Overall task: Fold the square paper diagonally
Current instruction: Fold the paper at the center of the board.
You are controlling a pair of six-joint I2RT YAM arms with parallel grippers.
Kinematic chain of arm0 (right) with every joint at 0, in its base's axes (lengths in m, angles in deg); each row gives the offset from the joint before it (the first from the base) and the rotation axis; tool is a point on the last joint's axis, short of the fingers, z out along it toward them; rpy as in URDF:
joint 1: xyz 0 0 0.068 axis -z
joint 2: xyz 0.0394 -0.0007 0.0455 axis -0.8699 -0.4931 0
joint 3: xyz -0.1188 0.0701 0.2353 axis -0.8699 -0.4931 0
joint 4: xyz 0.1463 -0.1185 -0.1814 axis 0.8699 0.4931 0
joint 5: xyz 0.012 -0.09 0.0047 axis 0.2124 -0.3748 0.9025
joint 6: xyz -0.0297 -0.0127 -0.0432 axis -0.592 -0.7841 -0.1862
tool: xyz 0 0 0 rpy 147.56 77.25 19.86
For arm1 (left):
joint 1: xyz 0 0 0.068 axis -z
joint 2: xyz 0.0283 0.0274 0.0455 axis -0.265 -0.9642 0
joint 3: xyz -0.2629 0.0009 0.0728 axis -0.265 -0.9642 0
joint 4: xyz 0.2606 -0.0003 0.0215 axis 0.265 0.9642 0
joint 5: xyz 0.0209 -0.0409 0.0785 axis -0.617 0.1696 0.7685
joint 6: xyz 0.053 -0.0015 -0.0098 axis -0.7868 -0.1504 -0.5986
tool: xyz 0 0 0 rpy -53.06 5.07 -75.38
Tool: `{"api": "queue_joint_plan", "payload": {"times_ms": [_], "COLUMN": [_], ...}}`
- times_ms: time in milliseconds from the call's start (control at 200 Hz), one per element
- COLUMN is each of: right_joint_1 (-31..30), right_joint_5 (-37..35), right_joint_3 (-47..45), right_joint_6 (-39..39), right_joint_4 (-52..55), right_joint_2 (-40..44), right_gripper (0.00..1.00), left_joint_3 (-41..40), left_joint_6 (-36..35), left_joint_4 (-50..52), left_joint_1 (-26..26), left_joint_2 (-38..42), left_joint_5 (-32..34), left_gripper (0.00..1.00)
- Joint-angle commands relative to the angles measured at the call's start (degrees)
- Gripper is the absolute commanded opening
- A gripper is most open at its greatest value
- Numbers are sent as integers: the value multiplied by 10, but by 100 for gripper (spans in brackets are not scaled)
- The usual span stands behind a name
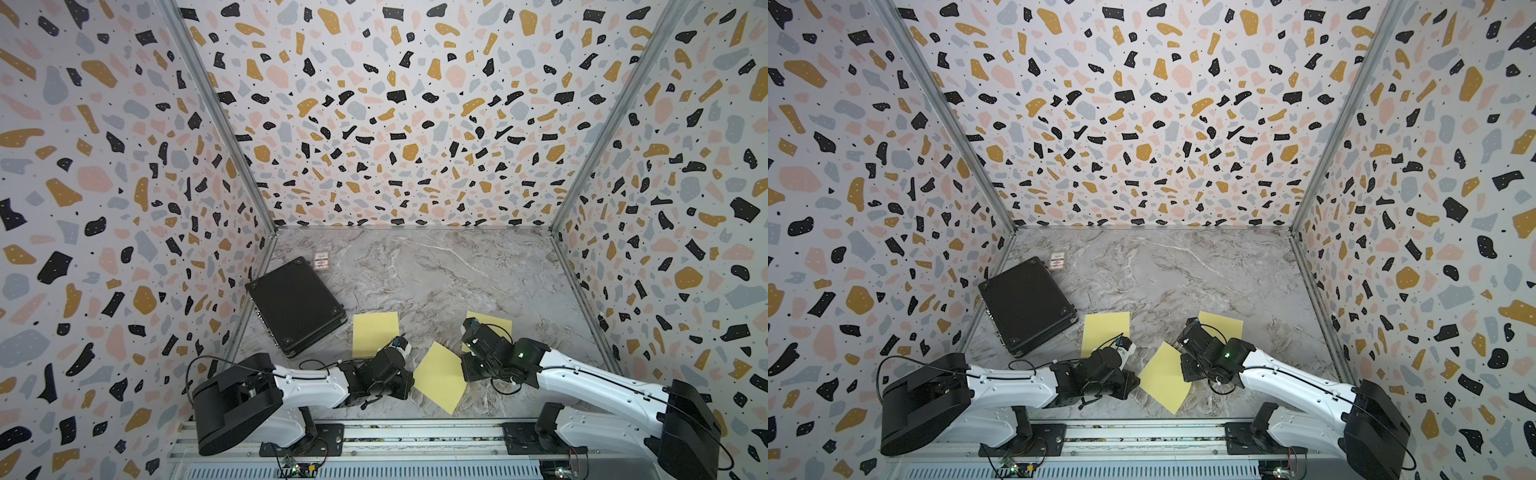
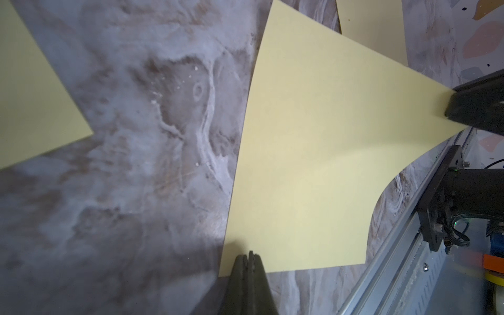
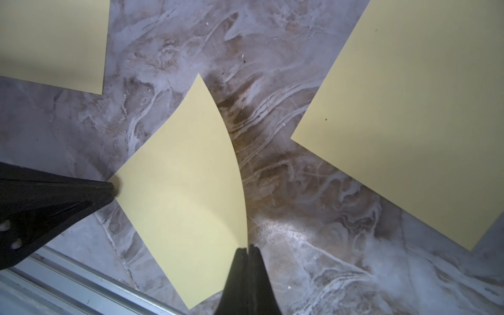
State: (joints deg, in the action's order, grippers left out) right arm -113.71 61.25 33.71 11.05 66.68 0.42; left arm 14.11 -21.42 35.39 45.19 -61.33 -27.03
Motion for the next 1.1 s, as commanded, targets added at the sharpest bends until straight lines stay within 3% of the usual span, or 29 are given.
{"api": "queue_joint_plan", "payload": {"times_ms": [0,210,466,726,1096], "right_joint_1": [-1,0,-1,-1,-1], "right_joint_5": [12,77,146,143,157], "right_joint_3": [-2,-14,-59,-97,-104], "right_joint_6": [9,44,158,249,292], "right_joint_4": [-5,-72,-281,-457,-557], "right_joint_2": [2,16,-2,-78,-197], "right_gripper": [0,0,0,0,0], "left_joint_3": [0,4,-8,-24,-26], "left_joint_6": [1,-1,10,15,20], "left_joint_4": [6,13,-17,-29,-46], "left_joint_1": [1,1,1,1,1], "left_joint_2": [-10,-38,-58,-61,-89], "left_joint_5": [21,31,46,69,75], "left_gripper": [0,0,0,0,0]}}
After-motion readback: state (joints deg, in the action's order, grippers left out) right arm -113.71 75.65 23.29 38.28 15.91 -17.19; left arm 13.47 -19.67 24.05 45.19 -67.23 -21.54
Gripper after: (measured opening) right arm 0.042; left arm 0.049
